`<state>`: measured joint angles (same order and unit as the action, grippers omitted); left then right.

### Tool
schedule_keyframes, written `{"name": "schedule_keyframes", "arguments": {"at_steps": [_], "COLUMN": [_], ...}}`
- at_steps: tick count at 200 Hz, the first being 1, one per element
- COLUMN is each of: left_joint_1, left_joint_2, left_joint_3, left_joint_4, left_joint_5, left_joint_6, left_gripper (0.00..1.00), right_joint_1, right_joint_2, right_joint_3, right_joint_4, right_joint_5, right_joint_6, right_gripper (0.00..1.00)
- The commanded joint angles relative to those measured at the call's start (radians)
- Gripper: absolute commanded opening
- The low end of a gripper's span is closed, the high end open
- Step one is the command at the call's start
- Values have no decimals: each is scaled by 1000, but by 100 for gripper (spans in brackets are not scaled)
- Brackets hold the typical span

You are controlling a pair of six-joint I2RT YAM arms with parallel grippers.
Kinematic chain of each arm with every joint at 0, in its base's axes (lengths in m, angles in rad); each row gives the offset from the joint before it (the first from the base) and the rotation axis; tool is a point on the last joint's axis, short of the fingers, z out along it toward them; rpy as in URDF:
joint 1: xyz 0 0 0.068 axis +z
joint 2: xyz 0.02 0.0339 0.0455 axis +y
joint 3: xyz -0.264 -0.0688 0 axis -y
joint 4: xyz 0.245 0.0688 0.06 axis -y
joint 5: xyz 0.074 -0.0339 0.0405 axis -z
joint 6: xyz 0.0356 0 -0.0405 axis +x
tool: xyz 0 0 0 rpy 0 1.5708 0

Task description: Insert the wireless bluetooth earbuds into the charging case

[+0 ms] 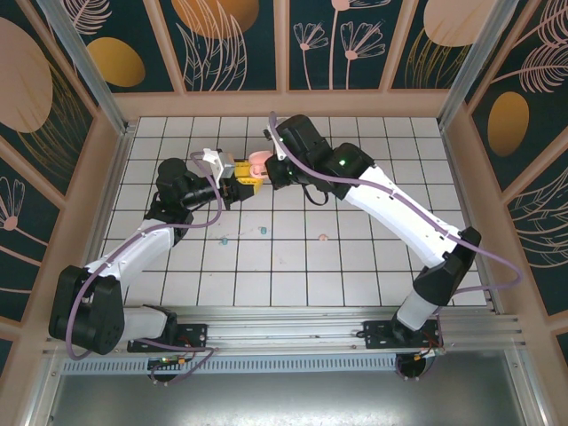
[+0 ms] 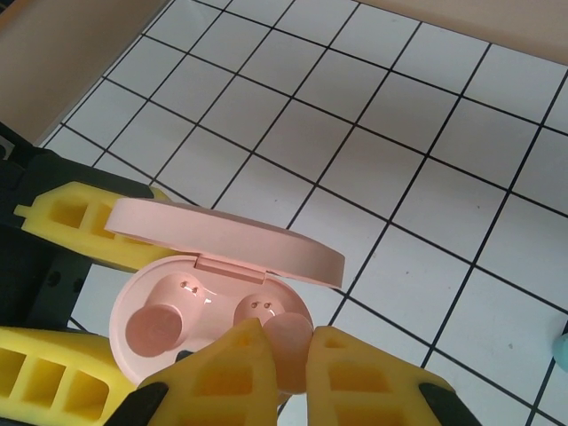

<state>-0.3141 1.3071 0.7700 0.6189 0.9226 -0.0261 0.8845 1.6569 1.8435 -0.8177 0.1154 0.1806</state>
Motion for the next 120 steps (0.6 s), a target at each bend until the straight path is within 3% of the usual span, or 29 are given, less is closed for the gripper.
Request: {"name": "schedule_keyframes", "arguments": {"at_steps": [1,120], "left_joint_1": [0,1], "left_joint_2": [-4,-1], "left_joint_3": [-6,-5], "left_joint_4": [16,22], "left_joint_5": [-3,-10], "left_joint_6": [13,11], "left_gripper": [15,15], "right_joint_1": [11,8], "right_joint_2": [35,55], "right_joint_3": [32,65], "right_joint_4": [-71,-80], "right_joint_5": [2,-68], "right_joint_6": [-19,-12], "right_gripper": [0,22]}}
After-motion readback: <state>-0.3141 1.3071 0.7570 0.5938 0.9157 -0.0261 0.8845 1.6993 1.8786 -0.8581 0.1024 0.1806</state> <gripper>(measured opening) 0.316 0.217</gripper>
